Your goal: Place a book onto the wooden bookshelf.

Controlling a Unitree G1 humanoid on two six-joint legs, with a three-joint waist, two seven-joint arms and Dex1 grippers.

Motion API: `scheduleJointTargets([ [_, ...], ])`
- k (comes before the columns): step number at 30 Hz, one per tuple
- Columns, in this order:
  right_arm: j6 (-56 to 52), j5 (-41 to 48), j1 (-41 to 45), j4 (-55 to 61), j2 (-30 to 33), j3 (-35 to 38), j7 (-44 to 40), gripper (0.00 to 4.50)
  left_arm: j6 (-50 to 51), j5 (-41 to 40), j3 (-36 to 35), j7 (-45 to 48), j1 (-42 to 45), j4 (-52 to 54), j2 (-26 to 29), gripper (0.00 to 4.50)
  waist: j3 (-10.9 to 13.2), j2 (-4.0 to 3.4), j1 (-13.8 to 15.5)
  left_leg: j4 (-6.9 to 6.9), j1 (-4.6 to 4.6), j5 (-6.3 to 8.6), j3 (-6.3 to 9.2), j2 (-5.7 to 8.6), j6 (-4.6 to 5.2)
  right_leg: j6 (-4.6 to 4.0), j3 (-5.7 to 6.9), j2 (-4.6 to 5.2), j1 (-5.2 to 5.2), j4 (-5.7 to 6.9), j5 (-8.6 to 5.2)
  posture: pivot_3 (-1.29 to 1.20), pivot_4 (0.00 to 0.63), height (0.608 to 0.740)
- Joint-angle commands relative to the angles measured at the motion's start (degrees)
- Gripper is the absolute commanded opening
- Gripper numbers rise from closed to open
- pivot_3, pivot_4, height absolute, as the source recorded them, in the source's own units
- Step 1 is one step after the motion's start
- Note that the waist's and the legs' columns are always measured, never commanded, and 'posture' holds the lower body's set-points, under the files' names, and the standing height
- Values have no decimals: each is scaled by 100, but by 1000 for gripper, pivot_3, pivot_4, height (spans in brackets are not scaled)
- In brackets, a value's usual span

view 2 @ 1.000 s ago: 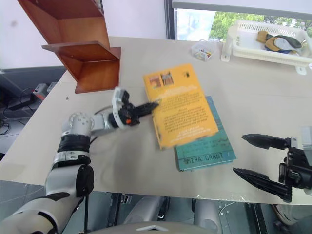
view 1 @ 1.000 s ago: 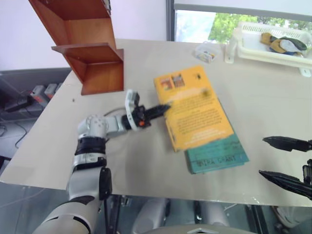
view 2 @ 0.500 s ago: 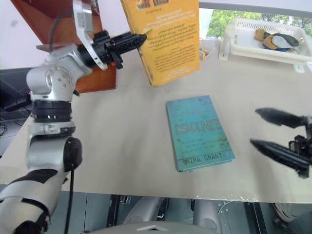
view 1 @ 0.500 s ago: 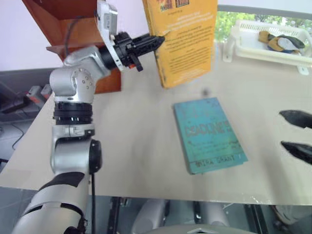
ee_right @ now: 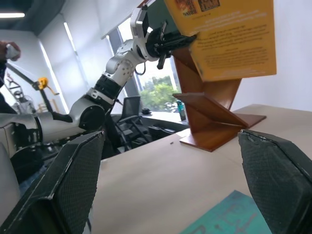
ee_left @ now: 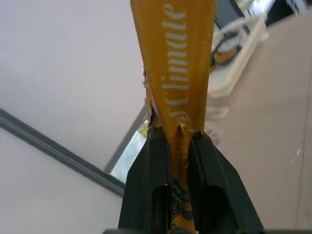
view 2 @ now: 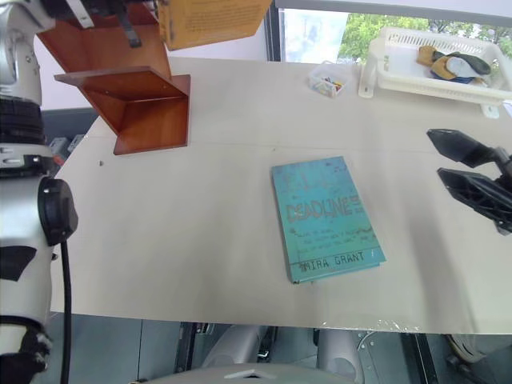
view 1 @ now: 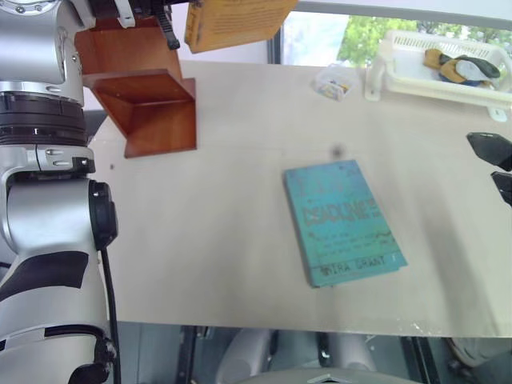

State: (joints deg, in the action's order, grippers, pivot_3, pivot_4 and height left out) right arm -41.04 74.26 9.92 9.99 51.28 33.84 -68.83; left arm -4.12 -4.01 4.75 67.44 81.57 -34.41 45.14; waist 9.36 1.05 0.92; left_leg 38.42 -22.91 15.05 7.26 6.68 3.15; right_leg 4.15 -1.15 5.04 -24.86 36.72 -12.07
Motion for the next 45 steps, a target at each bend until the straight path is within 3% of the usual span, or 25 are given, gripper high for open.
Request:
scheduleJointTargets([
  [1,103,-142,222,-163,7,24,-229,4500,-814,600,176,-49,159,-74,380,18,0,0,-13,0,0,0,-1,0,0,0,-1,0,-1,2,0,0,150,699],
  [6,88,-401,471,-520,95,-29,-494,4500,-1395,1337,506,-67,287,-369,862,18,0,-2,-63,-1,2,0,-8,0,0,0,-10,-4,-14,15,0,0,150,699],
  [11,125,-787,887,-940,113,-320,-763,4500,-871,1956,662,-27,400,-351,1301,18,1,-1,-109,1,-5,-1,-14,2,1,1,-13,-5,-23,23,0,0,150,699],
  [19,143,-1044,1331,-1254,39,-499,-1001,4500,-882,3107,1027,-344,427,-881,1957,18,2,-1,-167,3,-12,-1,-16,4,2,1,-10,-6,-35,31,0,0,150,699],
  [32,365,-1295,1285,-1100,-188,-353,-776,4500,-745,3693,1254,-455,375,-1191,1893,18,1,-1,-170,13,-13,-1,-20,6,2,1,-6,-4,-42,53,0,0,150,699],
  [34,395,-1326,1252,-1089,-177,-337,-769,4500,-744,3798,1308,-520,389,-1272,1914,1018,1,-1,-173,13,-13,-1,-36,6,2,1,-1,0,-57,73,0,0,150,699],
  [35,414,-1339,1239,-1086,-178,-324,-765,4500,-731,3841,1328,-553,404,-1301,1917,1276,1,-1,-178,14,-14,-1,-45,6,2,0,3,3,-65,84,0,0,150,699],
  [41,547,-1430,1105,-986,-186,-310,-722,4500,-569,4013,1314,-728,481,-1330,1845,4390,1,-1,-183,24,-11,-1,-60,5,2,0,3,6,-72,106,-1,0,150,699],
  [45,539,-1401,1081,-940,-169,-270,-691,4500,-341,4161,1364,-606,536,-1349,1869,4457,1,-1,-181,39,-13,0,-60,6,3,1,4,2,-69,112,-1,0,150,699],
])
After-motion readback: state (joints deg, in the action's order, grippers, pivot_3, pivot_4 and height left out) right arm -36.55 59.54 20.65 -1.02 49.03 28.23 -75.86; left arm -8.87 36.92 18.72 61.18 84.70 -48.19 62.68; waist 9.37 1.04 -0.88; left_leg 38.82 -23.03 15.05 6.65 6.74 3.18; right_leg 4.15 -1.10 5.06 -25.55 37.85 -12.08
